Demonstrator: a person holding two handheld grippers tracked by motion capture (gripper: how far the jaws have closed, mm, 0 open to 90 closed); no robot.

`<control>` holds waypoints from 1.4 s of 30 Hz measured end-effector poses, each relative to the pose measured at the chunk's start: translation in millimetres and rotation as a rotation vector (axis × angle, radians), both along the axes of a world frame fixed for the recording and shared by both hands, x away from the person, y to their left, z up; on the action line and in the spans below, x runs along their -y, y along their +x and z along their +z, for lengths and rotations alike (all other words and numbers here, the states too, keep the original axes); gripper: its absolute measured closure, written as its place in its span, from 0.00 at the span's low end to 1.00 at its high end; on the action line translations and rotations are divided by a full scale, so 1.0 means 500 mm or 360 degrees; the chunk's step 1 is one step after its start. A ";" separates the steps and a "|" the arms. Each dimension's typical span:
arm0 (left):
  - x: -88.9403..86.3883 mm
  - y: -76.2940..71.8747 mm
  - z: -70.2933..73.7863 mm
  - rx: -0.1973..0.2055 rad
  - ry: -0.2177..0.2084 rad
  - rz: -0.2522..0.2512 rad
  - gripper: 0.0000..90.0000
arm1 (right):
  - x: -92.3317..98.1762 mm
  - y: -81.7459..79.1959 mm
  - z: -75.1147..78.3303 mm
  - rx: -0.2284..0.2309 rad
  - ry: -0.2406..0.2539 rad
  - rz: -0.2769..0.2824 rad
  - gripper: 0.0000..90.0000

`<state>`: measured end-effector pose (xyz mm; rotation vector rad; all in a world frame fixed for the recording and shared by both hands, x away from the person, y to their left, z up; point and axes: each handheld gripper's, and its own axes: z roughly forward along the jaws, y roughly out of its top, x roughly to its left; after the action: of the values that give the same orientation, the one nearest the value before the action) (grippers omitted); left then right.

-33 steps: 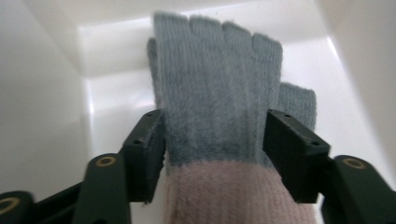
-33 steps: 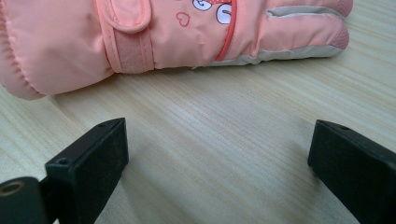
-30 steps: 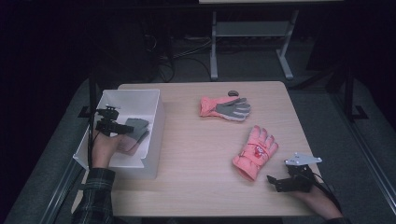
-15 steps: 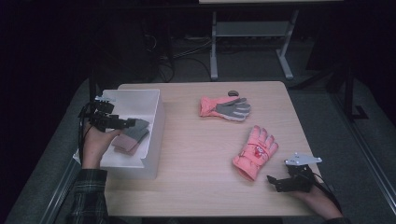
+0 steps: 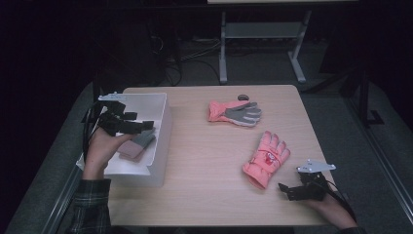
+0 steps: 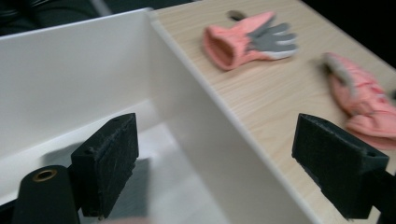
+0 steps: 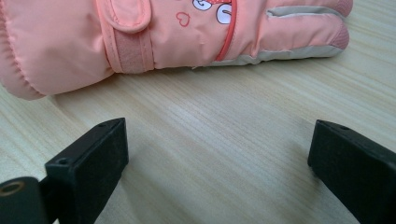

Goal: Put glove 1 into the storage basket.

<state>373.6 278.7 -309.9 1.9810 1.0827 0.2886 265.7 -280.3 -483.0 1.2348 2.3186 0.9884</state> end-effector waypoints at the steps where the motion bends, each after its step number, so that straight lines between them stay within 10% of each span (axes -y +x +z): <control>1: 0.009 -0.002 0.001 0.0005 -0.0009 -0.0025 0.15 | 0.000 0.000 0.000 0.0000 0.0000 0.0000 0.05; 24: 0.254 -0.069 0.006 0.0117 0.0018 -0.0501 0.16 | 0.000 0.000 0.000 0.0000 -0.0001 -0.0001 0.05; 42: 0.369 -0.012 -0.089 0.0106 0.0178 -0.0489 0.36 | 0.000 0.000 0.000 0.0000 -0.0002 0.0000 0.05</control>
<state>367.7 94.3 -354.4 2.1863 0.7194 0.2517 265.7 -280.2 -482.9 1.2344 2.3192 0.9867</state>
